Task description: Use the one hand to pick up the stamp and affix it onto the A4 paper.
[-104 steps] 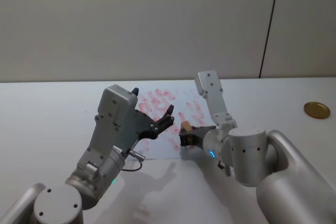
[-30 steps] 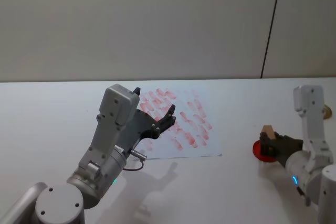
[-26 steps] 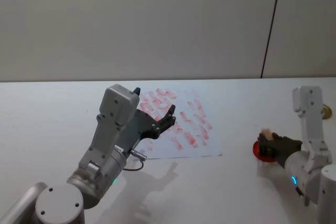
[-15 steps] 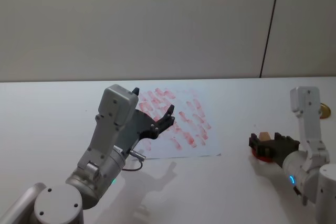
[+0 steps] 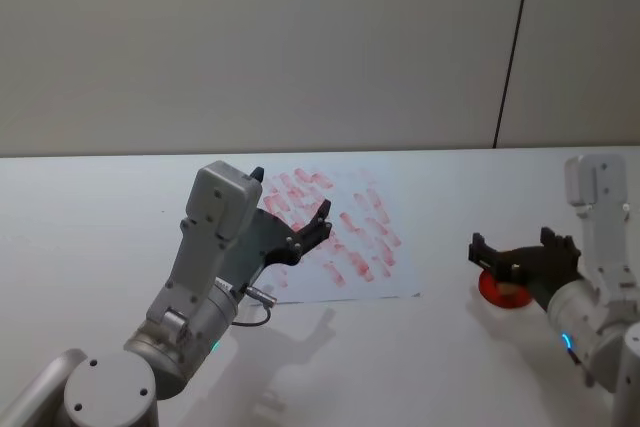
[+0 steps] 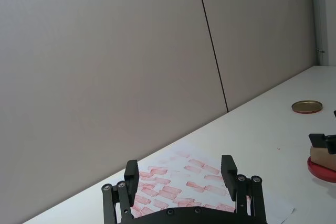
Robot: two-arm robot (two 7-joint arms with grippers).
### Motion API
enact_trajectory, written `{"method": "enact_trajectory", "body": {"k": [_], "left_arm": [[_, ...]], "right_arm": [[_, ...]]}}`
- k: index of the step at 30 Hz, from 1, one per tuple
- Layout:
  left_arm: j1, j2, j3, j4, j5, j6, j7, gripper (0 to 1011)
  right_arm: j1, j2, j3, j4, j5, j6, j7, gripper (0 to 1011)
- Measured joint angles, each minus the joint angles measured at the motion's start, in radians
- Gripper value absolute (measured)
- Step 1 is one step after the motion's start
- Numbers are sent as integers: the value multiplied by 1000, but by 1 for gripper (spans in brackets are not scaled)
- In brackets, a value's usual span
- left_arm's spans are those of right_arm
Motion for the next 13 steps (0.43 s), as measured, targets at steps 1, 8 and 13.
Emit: {"method": "enact_trajectory", "body": {"k": [1,8,13], "left_arm": [[0,0,0,0,0,0,0,993],[0,0,0,0,0,0,0,993],[0,0,0,0,0,0,0,993]], "right_arm": [[-4,2,0,-7,-3,-6,1,1001],[-53,28,1,-74,-32,-81,16,1001],[-95,53,5,-126,-52,-145,27,1001]]}}
